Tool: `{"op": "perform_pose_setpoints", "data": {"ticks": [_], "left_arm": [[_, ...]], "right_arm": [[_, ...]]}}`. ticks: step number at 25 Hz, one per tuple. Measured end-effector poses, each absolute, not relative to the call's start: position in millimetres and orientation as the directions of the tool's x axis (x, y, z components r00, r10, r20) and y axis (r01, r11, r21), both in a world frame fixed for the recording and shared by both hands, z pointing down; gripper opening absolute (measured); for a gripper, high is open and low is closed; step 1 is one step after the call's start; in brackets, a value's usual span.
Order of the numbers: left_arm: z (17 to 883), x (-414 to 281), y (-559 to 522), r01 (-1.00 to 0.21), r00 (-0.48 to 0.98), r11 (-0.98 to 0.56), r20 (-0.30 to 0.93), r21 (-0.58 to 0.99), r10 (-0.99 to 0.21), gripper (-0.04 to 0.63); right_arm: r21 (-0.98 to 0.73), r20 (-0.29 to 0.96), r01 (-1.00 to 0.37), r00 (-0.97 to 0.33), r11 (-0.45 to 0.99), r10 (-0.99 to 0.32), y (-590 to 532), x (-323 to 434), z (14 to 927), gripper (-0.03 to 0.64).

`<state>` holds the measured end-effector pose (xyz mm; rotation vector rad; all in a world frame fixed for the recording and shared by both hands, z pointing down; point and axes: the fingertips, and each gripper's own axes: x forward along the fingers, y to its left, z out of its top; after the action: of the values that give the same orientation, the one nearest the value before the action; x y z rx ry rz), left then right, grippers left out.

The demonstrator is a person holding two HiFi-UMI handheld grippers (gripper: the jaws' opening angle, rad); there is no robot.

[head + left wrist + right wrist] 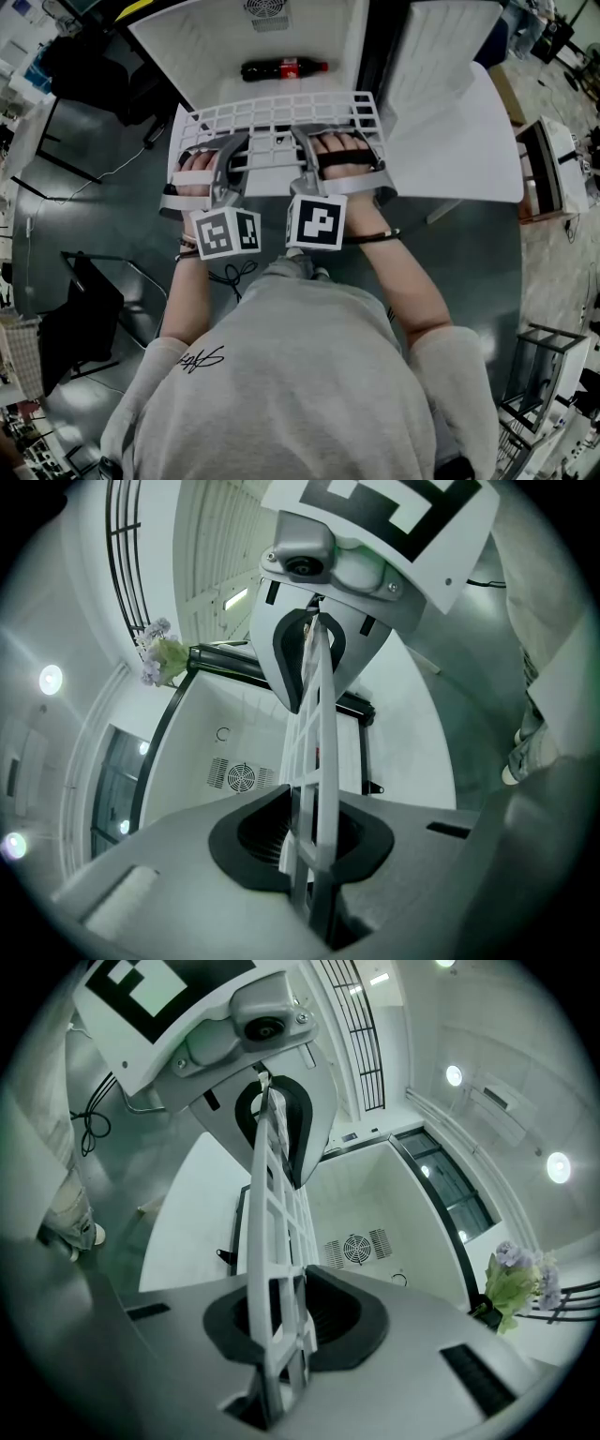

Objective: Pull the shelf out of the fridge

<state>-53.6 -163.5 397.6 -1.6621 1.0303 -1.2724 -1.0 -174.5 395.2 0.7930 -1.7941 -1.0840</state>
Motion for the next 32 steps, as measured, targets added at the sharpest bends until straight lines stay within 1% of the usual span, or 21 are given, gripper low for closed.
{"op": "perform_pose_setpoints", "data": {"ticks": [32], "left_arm": [[402.4,-54.7,-158.3,-0.147,0.183,-0.367,0.339,-0.919,-0.923,0.041]], "right_arm": [[0.906,0.357,-0.070,-0.403,0.417,-0.843,-168.9,-2.1,398.4,0.049]]}}
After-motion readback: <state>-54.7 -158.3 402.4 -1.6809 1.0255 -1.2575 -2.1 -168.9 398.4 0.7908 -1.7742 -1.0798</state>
